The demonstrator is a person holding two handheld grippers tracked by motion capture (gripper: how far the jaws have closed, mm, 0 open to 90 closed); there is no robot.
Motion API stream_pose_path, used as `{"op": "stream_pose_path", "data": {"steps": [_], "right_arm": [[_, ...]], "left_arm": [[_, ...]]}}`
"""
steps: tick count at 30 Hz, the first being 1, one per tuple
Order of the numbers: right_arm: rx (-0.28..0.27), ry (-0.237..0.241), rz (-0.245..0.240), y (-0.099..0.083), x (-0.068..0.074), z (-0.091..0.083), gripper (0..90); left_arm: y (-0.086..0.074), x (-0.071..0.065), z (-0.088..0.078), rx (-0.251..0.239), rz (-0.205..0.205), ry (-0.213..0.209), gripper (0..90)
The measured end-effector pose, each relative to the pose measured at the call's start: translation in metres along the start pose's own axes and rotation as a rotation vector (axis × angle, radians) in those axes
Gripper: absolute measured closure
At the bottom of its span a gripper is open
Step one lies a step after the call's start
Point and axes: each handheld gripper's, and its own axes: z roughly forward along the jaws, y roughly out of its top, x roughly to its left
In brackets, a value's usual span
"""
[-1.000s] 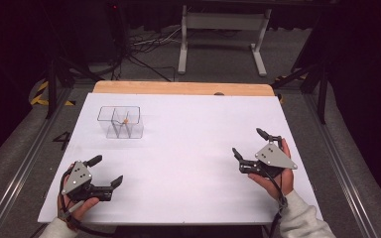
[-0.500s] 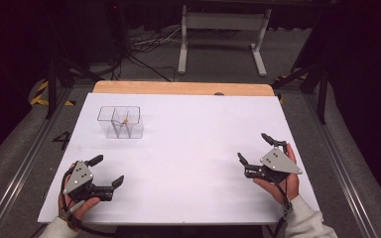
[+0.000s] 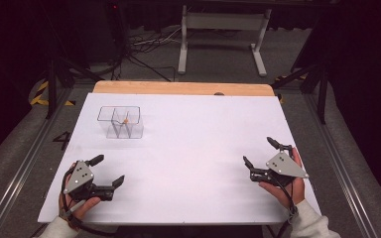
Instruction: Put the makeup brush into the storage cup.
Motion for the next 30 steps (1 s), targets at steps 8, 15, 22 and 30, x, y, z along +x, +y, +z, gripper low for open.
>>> {"op": "stream_pose_path", "data": {"steps": [8,15,22,30], "right_arm": [[0.029,-0.011,0.009,-0.012,-0.005,-0.008,7.3],[0.051,-0.025,0.030,-0.025,-0.011,-0.019,7.0],[0.079,-0.032,0.048,-0.037,-0.013,-0.031,6.1],[0.081,0.000,0.059,-0.040,-0.007,-0.038,5.4]], "left_arm": [[0.000,0.000,0.001,-0.002,-0.003,-0.003,3.7],[0.001,0.001,0.001,0.001,-0.004,-0.002,3.7],[0.002,0.001,0.005,-0.005,-0.003,-0.005,3.6],[0.006,0.002,0.011,-0.004,0.014,-0.015,3.4]]}}
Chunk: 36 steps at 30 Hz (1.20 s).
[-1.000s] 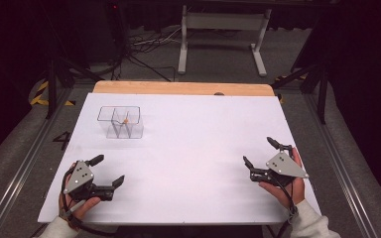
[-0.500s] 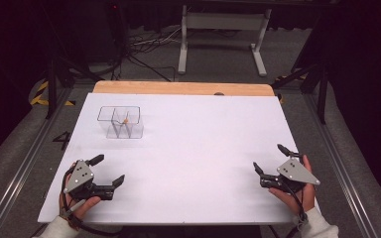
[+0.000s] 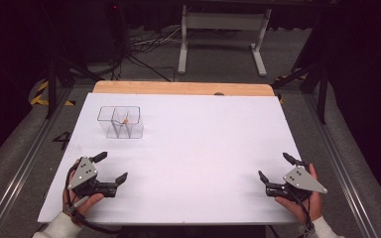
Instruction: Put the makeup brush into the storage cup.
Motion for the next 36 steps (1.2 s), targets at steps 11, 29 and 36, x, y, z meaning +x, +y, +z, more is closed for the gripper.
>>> {"op": "stream_pose_path", "data": {"steps": [11,29,36], "right_arm": [[-0.012,0.060,0.014,0.004,0.014,0.003,5.6],[-0.009,0.058,0.001,0.005,0.015,0.005,6.1],[-0.039,0.061,0.008,0.007,0.014,0.003,5.8]], "left_arm": [[0.002,-0.001,0.003,0.001,0.006,0.001,3.5],[0.000,-0.002,0.001,0.004,0.003,0.004,3.5],[0.000,-0.001,0.001,0.005,0.003,0.005,3.5]]}}
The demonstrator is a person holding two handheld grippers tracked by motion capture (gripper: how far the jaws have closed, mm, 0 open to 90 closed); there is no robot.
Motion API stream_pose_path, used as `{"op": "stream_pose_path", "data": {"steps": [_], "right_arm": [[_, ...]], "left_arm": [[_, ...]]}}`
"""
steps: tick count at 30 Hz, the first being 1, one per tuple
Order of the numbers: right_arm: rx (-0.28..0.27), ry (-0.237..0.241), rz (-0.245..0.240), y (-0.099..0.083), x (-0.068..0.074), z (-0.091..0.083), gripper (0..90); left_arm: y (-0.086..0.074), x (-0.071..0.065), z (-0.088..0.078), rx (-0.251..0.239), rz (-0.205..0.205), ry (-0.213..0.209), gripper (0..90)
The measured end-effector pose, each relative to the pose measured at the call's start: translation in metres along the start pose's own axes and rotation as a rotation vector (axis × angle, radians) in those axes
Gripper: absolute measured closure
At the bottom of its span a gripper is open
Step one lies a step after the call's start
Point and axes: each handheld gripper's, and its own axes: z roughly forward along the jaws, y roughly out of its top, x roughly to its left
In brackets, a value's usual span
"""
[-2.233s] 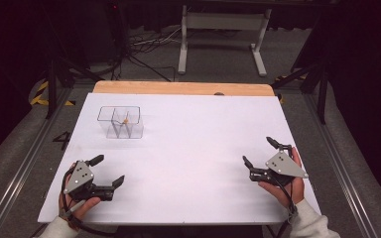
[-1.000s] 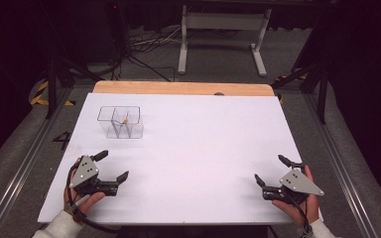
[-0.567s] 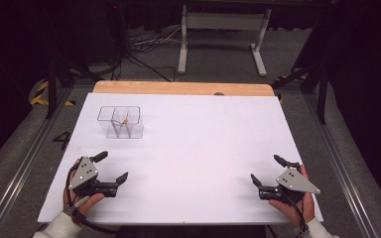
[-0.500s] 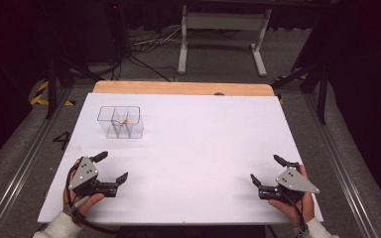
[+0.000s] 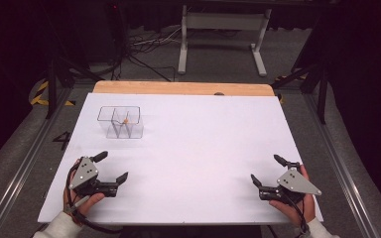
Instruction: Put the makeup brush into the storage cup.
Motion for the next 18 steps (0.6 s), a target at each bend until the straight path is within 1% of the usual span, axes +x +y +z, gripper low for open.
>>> {"op": "stream_pose_path", "data": {"steps": [1,6,12,15,18], "right_arm": [[-0.012,-0.002,0.008,0.0001,-0.0007,-0.0006,5.8],[-0.030,-0.007,0.031,0.0000,-0.0032,-0.0025,5.8],[-0.031,-0.008,0.042,-0.0010,-0.0052,-0.0030,5.6],[-0.028,-0.010,0.054,-0.0014,-0.0061,-0.0026,5.6],[-0.028,-0.009,0.055,-0.0014,-0.0063,-0.0024,5.6]], "left_arm": [[0.0000,0.0000,0.0001,0.000,0.000,0.000,3.5],[0.0003,0.0005,0.0010,-0.002,0.000,0.001,3.5],[0.0008,0.0011,0.0021,-0.001,-0.005,-0.001,3.5],[0.0005,0.0012,0.0025,0.003,-0.004,0.000,3.5],[0.0010,0.0016,0.0020,-0.002,-0.007,0.002,3.5]]}}
